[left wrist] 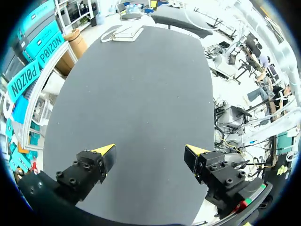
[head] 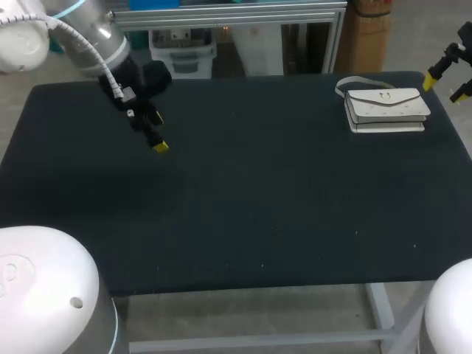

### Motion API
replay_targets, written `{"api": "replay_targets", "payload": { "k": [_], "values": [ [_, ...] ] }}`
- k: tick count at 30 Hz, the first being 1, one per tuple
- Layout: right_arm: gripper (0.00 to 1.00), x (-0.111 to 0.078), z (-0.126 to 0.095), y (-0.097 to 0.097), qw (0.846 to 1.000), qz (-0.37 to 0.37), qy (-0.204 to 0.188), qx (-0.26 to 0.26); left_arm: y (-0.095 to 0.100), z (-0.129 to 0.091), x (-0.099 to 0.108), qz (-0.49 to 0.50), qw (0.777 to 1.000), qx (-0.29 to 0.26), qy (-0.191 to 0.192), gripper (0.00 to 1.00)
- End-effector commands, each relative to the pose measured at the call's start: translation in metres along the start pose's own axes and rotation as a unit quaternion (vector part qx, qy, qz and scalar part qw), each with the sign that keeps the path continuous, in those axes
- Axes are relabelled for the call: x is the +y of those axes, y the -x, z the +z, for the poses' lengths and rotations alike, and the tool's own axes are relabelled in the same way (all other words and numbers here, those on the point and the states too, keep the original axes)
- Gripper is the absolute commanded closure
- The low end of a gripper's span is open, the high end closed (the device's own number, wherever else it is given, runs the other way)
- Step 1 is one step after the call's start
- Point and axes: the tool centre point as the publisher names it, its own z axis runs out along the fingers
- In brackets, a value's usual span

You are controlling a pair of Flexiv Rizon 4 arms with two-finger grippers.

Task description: Pick up the bag, open it, inspect its contents, close it, and place it on the opposite side

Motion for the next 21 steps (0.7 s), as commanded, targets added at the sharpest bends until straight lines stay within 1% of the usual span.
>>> {"api": "replay_targets", "payload": {
  "k": [1, 4, 5, 6, 7, 8, 10, 11, 12, 13, 14, 16, 17, 19, 21],
  "values": [
    [0.00, 0.002, -0.001, 0.001, 1.000, 0.000, -0.003, 0.003, 0.002, 0.000, 0.005, 0.002, 0.999, 0.002, -0.054, 0.00],
    [0.00, 0.002, -0.001, 0.001, 1.000, 0.000, -0.003, 0.003, 0.002, 0.000, 0.005, 0.002, 0.999, 0.002, -0.054, 0.00],
    [0.00, 0.002, -0.001, 0.001, 1.000, 0.000, -0.003, 0.003, 0.003, 0.006, 0.004, 0.018, 0.998, 0.007, -0.062, 0.00],
    [0.00, 0.005, 0.002, 0.005, 1.000, 0.004, -0.003, 0.017, 0.004, 0.010, 0.003, 0.021, 0.997, 0.013, -0.077, 0.00],
    [0.00, 0.009, 0.005, 0.009, 1.000, 0.007, 0.003, 0.012, 0.007, 0.014, 0.002, 0.020, 0.995, 0.029, -0.094, 0.00],
    [0.00, 0.012, 0.007, 0.012, 1.000, 0.010, 0.013, 0.001, 0.007, 0.018, 0.001, 0.035, 0.993, 0.034, -0.103, 0.00],
    [0.00, 0.018, 0.009, 0.021, 1.000, 0.016, 0.016, 0.022, 0.008, 0.024, -0.002, 0.044, 0.991, 0.046, -0.118, 0.00],
    [0.00, 0.020, 0.010, 0.024, 0.999, 0.019, 0.021, 0.022, 0.007, 0.027, -0.003, 0.051, 0.990, 0.049, -0.121, 0.00],
    [0.00, 0.023, 0.009, 0.029, 0.999, 0.019, 0.025, 0.040, 0.007, 0.030, -0.005, 0.052, 0.991, 0.044, -0.119, 0.00],
    [0.00, 0.026, 0.008, 0.032, 0.998, 0.020, 0.032, 0.042, 0.007, 0.032, -0.007, 0.061, 0.989, 0.050, -0.125, 0.00],
    [0.00, 0.028, 0.008, 0.036, 0.999, 0.024, 0.037, 0.031, 0.006, 0.033, -0.009, 0.064, 0.988, 0.055, -0.130, 0.00],
    [0.00, 0.033, 0.007, 0.042, 0.997, 0.019, 0.051, 0.048, 0.006, 0.036, -0.012, 0.070, 0.987, 0.058, -0.133, 0.00],
    [0.00, 0.036, 0.007, 0.045, 0.997, 0.021, 0.055, 0.040, 0.006, 0.037, -0.013, 0.071, 0.986, 0.061, -0.136, 0.00],
    [0.00, 0.041, 0.010, 0.052, 0.997, 0.019, 0.062, 0.046, 0.007, 0.040, -0.016, 0.073, 0.987, 0.062, -0.132, 0.00],
    [0.00, 0.045, 0.014, 0.059, 0.997, 0.026, 0.062, 0.037, 0.008, 0.041, -0.019, 0.075, 0.986, 0.065, -0.136, 0.00]
  ]
}}
